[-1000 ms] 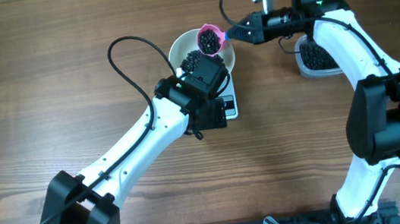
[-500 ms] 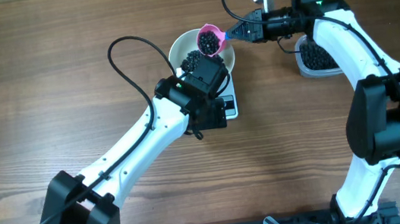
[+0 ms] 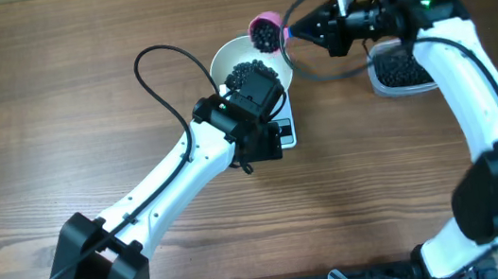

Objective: Scoop item into bowl and weigh 150g on scale
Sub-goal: 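Tip the scoop with the right gripper to pour beans into the bowl, then return the empty scoop right into the bean tub, then dig the pink scoop into the black beans with the right gripper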

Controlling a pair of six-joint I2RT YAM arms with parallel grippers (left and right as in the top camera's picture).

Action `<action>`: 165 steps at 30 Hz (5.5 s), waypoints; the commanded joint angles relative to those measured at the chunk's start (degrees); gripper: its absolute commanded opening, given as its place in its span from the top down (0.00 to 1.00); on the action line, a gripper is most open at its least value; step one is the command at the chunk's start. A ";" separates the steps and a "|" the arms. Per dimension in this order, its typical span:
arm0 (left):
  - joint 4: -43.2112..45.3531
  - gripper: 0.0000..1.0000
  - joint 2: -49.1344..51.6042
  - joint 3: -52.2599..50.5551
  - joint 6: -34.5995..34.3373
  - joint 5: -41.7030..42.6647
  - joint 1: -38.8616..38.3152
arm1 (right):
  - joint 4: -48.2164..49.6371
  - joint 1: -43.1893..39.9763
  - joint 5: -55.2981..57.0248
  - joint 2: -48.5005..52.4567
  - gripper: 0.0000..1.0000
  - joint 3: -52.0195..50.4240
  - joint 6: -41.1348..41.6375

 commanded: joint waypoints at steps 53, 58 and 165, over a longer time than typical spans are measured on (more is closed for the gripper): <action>-0.02 0.00 0.44 -0.35 -0.57 -1.16 -0.26 | -2.43 11.26 20.02 -2.80 0.96 -0.26 -11.91; -0.02 0.00 0.44 -0.35 -0.57 -1.16 -0.26 | -2.19 11.26 19.26 -2.80 0.96 -0.26 -14.88; -0.02 0.00 0.44 -0.35 -0.57 -1.16 -3.21 | -24.28 -37.59 5.35 7.72 0.96 2.12 9.70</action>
